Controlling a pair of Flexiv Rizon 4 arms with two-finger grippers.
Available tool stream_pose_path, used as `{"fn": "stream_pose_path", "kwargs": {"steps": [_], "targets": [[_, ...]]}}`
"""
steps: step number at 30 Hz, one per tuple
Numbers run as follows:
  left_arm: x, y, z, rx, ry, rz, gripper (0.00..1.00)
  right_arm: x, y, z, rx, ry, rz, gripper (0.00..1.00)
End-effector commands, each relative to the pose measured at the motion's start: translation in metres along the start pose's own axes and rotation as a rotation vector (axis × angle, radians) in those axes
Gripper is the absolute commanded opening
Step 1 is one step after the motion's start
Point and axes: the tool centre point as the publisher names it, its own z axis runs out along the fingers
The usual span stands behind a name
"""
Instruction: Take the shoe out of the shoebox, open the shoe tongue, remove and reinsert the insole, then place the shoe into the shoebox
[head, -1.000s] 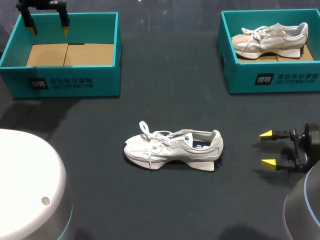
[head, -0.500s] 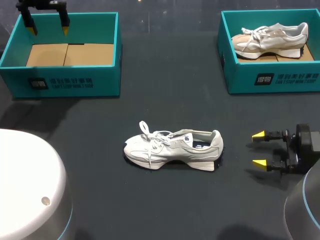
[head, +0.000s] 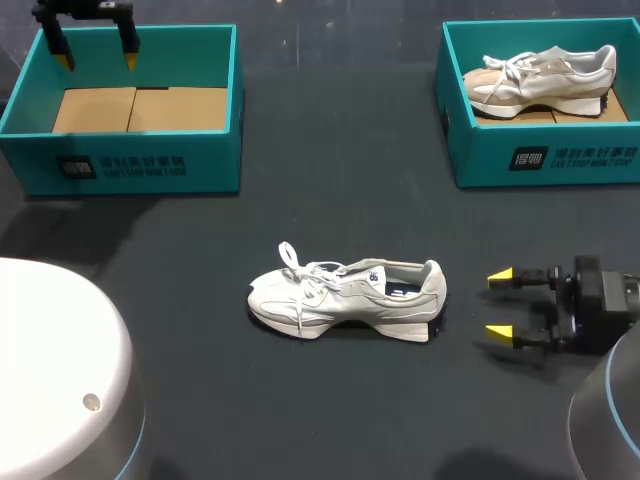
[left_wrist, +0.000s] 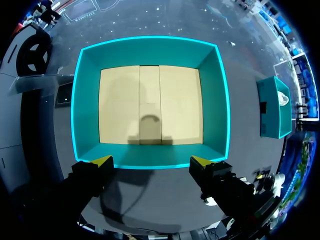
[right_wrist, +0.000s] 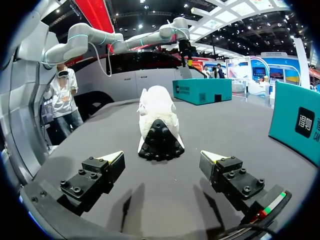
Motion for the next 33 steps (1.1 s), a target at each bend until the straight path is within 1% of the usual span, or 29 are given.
{"fn": "stream_pose_path", "kwargs": {"steps": [1,13,25,26,28,33], "targets": [[0.0,0.0,0.0,-0.001,-0.001,0.0,1.0,-0.001,-0.002,0.01,0.001,-0.013,-0.002,1.0],[0.0,0.0,0.0,-0.001,-0.001,0.0,1.0,-0.001,-0.002,0.032,-0.006,-0.035,0.001,1.0],[0.0,0.0,0.0,-0.001,-0.001,0.0,1.0,-0.003,0.003,0.053,0.006,-0.035,-0.003,1.0],[0.0,0.0,0.0,-0.001,-0.001,0.0,1.0,-0.004,0.003,0.055,0.02,-0.036,-0.001,1.0],[0.0,0.0,0.0,-0.001,-0.001,0.0,1.0,-0.005,0.003,0.057,0.014,-0.032,-0.005,1.0],[0.0,0.0,0.0,-0.001,-0.001,0.0,1.0,-0.005,0.004,0.062,0.028,-0.04,-0.002,1.0]]}}
